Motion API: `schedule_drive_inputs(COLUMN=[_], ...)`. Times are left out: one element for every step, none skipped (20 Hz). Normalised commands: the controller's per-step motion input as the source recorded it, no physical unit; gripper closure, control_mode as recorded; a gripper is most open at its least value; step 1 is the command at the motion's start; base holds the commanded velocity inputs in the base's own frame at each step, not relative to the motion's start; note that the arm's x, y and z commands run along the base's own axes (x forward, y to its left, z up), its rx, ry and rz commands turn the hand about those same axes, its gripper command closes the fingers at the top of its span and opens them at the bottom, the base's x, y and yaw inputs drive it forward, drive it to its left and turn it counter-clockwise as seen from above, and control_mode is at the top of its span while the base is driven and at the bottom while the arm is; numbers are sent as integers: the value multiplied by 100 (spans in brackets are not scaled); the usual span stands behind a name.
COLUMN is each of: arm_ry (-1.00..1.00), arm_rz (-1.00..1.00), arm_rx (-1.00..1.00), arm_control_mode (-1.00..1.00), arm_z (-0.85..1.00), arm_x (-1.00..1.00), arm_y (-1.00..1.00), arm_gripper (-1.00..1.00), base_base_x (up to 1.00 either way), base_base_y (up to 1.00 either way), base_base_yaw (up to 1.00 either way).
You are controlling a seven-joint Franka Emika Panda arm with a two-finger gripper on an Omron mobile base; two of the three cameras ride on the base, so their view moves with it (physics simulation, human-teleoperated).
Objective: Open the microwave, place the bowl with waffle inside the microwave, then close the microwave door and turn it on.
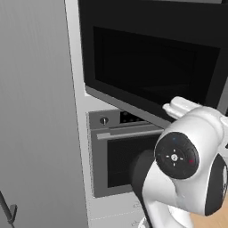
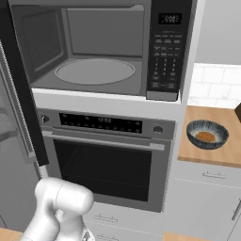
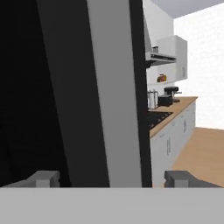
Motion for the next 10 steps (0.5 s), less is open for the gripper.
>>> schedule_drive_inputs(arm_ry=[-16,-13,-9,-1,0,0,0,0,0,0], arm_rz=[0,0,0,0,0,1,4,9,11,15], arm_rx=[-5,-4,-4,-5,-5,-5,-2,-2,-3,-3], arm_control_mode=[-100,-100,-100,-100,-100,-100,-100,-100,-100,-100], arm_z=[0,0,1,3,0,0,0,0,0,0], arm_x=[-23,-33,-44,-58,-77,-76,-75,-84,-89,-84], arm_y=[4,0,0,0,0,0,0,-6,-2,0], arm_gripper=[-100,-100,-100,-100,-100,-100,-100,-100,-100,-100], base_base_x=[0,0,0,0,0,0,0,0,0,0], base_base_y=[0,0,0,0,0,0,0,0,0,0], base_base_yaw=[0,0,0,0,0,0,0,0,0,0])
